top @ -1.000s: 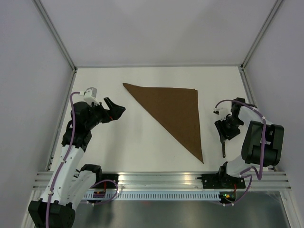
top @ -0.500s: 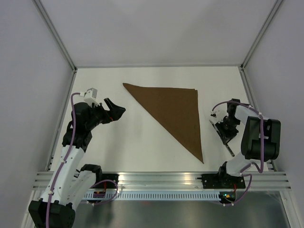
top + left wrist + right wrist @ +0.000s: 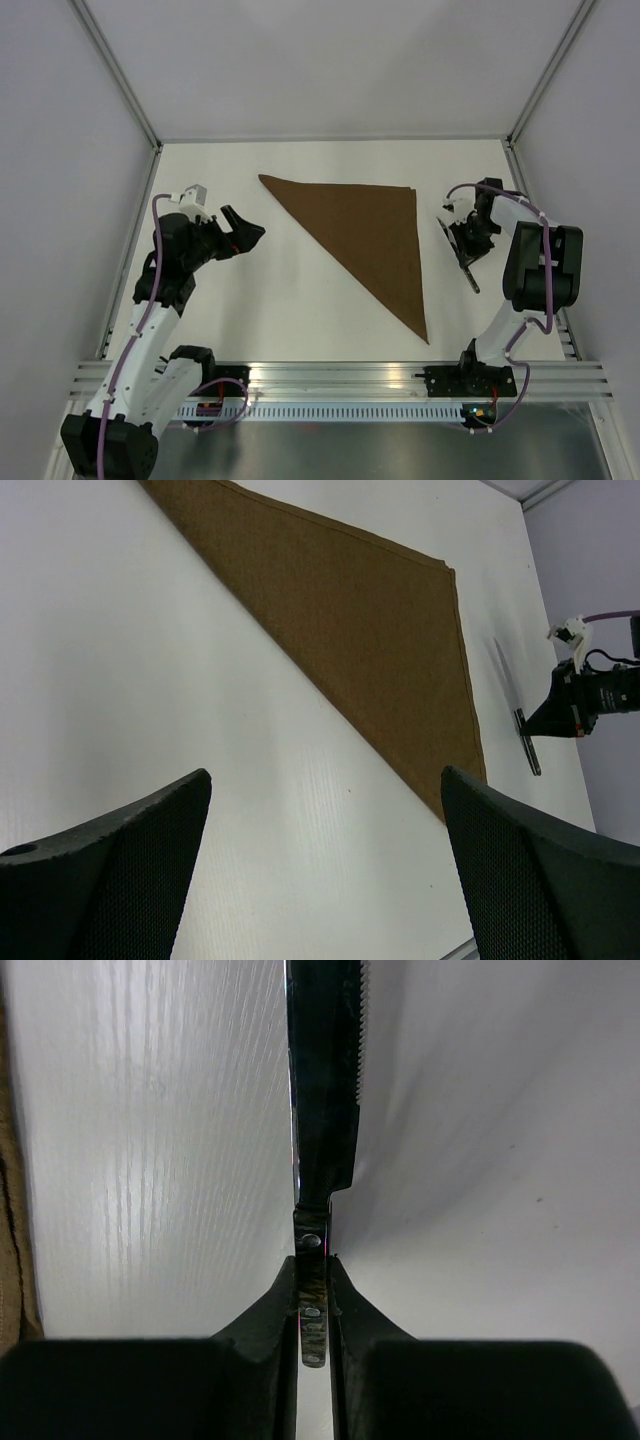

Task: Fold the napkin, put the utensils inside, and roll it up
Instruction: Grab a utensil with the right arm, then place the utensil onto the napkin

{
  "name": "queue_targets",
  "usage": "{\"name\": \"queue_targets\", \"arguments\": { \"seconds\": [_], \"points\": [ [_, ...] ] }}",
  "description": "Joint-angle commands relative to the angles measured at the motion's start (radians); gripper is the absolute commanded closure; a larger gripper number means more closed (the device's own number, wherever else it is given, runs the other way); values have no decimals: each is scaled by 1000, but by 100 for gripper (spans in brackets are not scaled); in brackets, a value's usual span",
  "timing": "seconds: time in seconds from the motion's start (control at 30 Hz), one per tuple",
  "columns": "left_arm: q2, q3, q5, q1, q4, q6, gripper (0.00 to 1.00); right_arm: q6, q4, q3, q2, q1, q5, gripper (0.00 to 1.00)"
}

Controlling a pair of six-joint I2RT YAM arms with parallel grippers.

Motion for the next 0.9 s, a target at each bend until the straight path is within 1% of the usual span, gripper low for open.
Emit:
{"name": "queue_targets", "arguments": {
  "seconds": [0.0, 0.13, 0.27, 0.37, 0.5, 0.57, 0.6, 0.63, 0.7, 0.73, 0.8, 0.87],
  "points": [
    [9, 26, -11, 2, 14, -39, 0, 53, 41, 67, -27, 7, -15, 100],
    [24, 41, -13, 2, 8, -39, 0, 60, 0, 121, -47, 14, -38, 100],
    [41, 73, -20, 2, -10, -36, 0, 57, -52, 187, -61, 56, -52, 99],
    [54, 107, -17, 2, -25, -36, 0, 54, -119, 274, -44, 94, -72, 100],
    [73, 165, -11, 4, -44, -44, 0, 56, -250, 444, 11, 145, -98, 99],
    [80, 187, -19, 2, -65, -42, 0, 62, -294, 528, 54, 204, -126, 100],
    [87, 210, -19, 2, -68, -42, 0, 67, -334, 553, 86, 224, -137, 100],
    [87, 222, -19, 2, -77, -42, 0, 70, -353, 576, 100, 269, -155, 99],
    [92, 263, -22, 2, -104, -41, 0, 89, -379, 629, 130, 313, -189, 100],
    [93, 279, -23, 2, -114, -39, 0, 102, -379, 641, 159, 359, -195, 99],
    [89, 320, -34, 2, -150, -36, 0, 128, -374, 675, 195, 402, -207, 100],
    [86, 348, -52, 2, -176, -28, 0, 143, -367, 704, 244, 473, -212, 100]
  ]
}}
